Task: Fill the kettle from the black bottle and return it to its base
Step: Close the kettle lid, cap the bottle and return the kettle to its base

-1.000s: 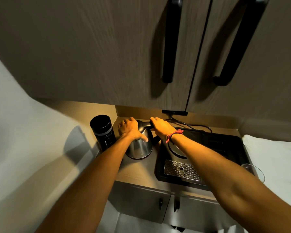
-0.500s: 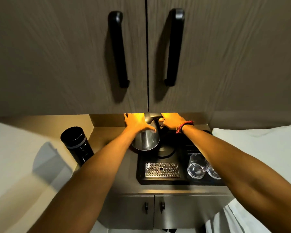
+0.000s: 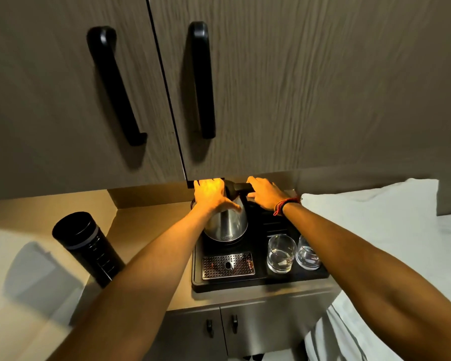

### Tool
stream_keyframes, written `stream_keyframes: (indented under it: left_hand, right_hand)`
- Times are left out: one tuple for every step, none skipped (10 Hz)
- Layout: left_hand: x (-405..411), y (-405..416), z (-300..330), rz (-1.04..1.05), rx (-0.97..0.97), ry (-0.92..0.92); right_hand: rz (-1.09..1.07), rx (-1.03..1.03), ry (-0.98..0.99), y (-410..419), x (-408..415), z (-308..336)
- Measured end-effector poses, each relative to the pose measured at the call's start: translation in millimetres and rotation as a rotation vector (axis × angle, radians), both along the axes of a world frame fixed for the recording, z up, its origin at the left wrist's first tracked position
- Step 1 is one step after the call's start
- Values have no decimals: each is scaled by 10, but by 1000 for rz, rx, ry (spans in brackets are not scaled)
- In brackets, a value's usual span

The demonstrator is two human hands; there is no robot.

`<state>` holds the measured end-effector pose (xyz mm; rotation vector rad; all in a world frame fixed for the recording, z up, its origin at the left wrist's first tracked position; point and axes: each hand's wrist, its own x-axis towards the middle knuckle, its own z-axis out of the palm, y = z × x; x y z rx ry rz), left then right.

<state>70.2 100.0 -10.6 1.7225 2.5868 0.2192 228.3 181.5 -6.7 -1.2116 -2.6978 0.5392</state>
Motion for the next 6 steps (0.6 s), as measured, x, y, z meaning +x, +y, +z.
stream_keyframes:
  left_hand:
    - [-19, -11, 4, -2, -33, 16]
    - [-34, -49, 8, -11, -41, 24]
    - [-96, -167, -55, -37, 45, 60]
    - [-119, -221, -130, -47, 61, 50]
    - [-66, -279, -165, -74, 24, 89]
    - [-56, -253, -119, -66, 20, 91]
  right_hand:
    - [-12, -13, 27, 2, -17, -26]
    - [-47, -56, 86, 2, 5, -73]
    - [-59, -14, 123, -77, 92, -204]
    - [-40, 46, 103, -78, 130, -285]
    - [3, 134, 18, -72, 137, -267]
    - [15, 198, -29, -44, 81, -239]
